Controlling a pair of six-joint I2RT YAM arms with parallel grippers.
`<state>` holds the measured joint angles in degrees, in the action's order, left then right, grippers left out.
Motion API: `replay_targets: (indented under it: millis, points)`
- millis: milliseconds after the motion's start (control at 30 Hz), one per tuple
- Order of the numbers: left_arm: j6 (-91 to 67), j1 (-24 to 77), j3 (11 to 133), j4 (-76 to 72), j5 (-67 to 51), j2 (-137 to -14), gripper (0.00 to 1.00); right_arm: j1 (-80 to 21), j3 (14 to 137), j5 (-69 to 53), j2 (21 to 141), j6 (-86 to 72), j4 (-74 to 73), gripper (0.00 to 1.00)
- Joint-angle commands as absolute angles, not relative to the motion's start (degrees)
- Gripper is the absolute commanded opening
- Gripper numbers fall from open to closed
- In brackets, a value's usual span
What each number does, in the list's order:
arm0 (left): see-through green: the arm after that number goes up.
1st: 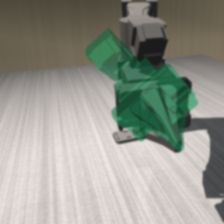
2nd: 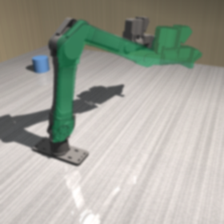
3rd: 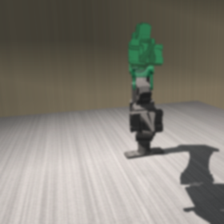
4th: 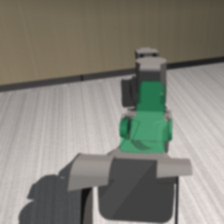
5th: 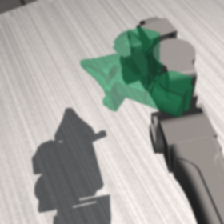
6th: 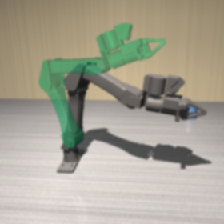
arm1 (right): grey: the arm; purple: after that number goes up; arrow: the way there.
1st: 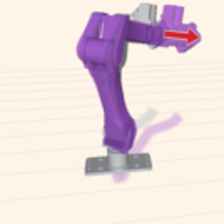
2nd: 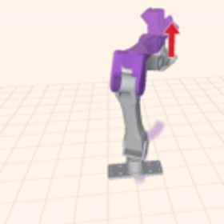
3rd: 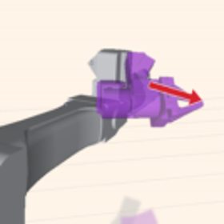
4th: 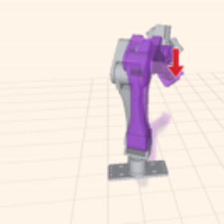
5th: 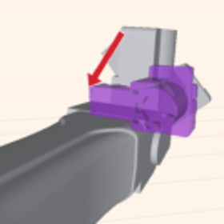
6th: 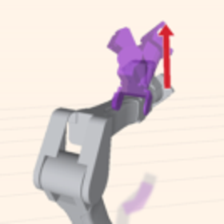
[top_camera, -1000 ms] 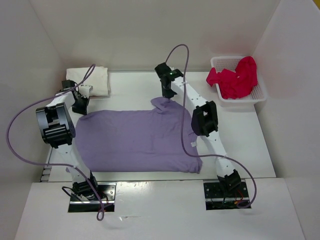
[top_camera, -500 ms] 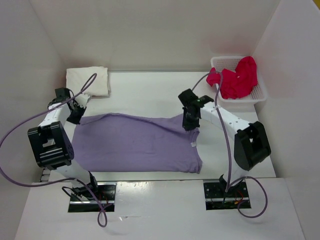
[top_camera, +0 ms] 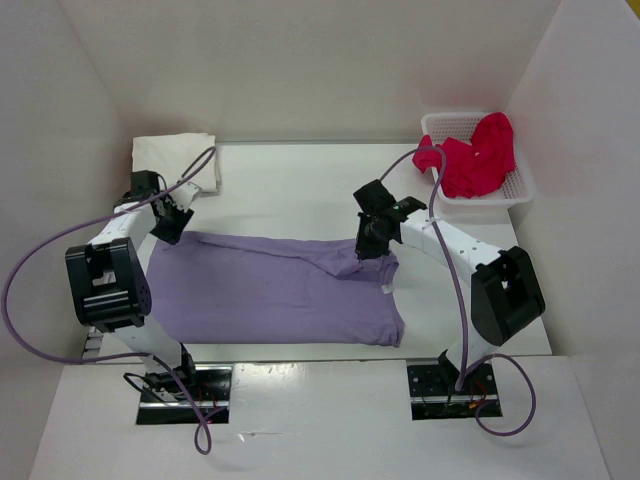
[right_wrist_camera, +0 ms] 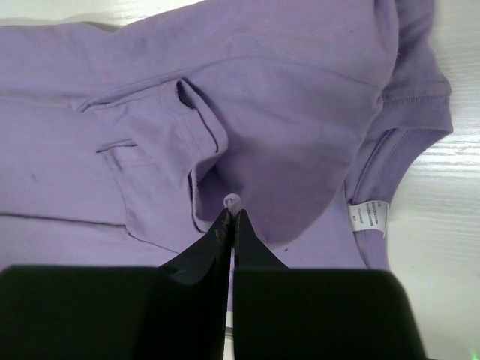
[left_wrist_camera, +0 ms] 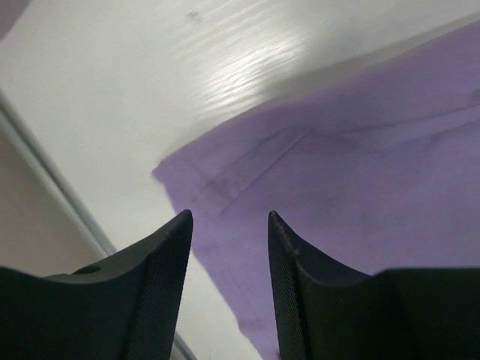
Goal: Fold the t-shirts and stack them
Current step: Grap the side of the flattened tshirt furthest away from the robot with both arms
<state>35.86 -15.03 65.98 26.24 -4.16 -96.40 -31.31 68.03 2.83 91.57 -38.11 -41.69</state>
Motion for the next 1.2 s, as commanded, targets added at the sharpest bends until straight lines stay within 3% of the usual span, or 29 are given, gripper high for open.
replay_targets:
  millis: [0,367,733,933,1067,1167]
  points:
    - [36.39,-12.4,66.19,24.88,-4.05,-100.1,0.53,-31.82,70.49,3.08,91.67,-38.67,-38.85,0.0]
    - [38.85,-11.78,66.36,21.8,8.69,-105.02,0.49,-31.82,70.49,0.62,95.36,-38.14,-36.3,0.0]
    - [39.38,-12.83,66.36,20.74,12.21,-105.56,0.47,-31.82,70.49,0.09,96.94,-37.62,-36.3,0.0]
    - [39.38,-13.54,66.36,20.74,11.69,-106.69,0.34,-31.82,69.96,-0.44,96.94,-37.62,-36.3,0.0]
    - [39.38,-13.54,66.97,20.74,11.08,-107.75,0.19,-31.82,69.96,-0.44,96.94,-37.62,-36.3,0.0]
    - [39.38,-13.54,66.97,20.74,10.55,-107.75,0.03,-31.82,69.96,-0.44,96.94,-37.62,-36.3,0.0]
